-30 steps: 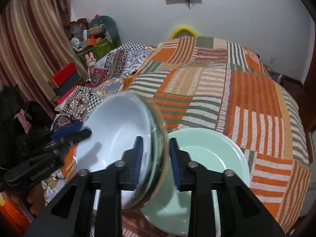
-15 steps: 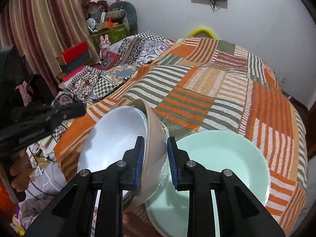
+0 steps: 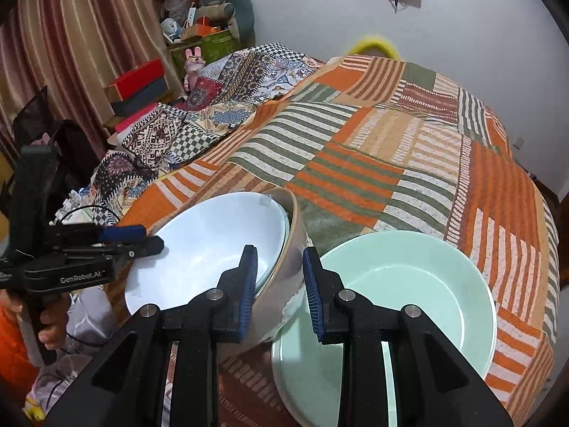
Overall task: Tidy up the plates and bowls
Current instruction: 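Lift the nested bowl stack off the bed with both grippers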
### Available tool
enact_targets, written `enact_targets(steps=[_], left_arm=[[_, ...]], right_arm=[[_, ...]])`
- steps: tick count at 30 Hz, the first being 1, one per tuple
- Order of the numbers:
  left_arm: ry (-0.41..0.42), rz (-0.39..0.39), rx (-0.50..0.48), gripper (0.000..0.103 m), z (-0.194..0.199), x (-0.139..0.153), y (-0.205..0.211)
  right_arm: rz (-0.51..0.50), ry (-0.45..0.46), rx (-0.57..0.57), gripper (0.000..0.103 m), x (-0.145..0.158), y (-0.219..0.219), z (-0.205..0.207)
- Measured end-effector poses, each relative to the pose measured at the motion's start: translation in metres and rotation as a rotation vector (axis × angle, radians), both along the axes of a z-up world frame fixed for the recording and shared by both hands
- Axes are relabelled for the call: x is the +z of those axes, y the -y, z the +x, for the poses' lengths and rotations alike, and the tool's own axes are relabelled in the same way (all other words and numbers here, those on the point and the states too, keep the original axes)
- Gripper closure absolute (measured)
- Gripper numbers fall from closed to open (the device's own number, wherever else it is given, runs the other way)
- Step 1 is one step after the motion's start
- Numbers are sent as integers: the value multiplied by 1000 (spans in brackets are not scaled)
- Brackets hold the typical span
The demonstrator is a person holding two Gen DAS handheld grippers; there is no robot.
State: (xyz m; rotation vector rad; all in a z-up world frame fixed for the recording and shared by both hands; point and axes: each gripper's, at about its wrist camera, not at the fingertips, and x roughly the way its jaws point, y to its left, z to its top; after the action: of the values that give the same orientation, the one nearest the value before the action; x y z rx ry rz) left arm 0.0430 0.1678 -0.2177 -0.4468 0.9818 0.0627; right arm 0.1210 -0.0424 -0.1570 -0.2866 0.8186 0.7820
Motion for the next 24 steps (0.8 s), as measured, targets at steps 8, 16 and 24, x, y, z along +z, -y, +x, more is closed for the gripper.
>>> enact_targets(steps=[8,16,24], left_arm=[[-11,-58,-69,75,4,-12,22],[-32,57,-71,76,11,-14,43],[-42,25,-86,71,20,-22,43]], right_arm=[[53,-71,-41,61,-5,10,7],[63,-104,-24,61,-7,10,9],[89,-185,-7,61,-13,11,16]])
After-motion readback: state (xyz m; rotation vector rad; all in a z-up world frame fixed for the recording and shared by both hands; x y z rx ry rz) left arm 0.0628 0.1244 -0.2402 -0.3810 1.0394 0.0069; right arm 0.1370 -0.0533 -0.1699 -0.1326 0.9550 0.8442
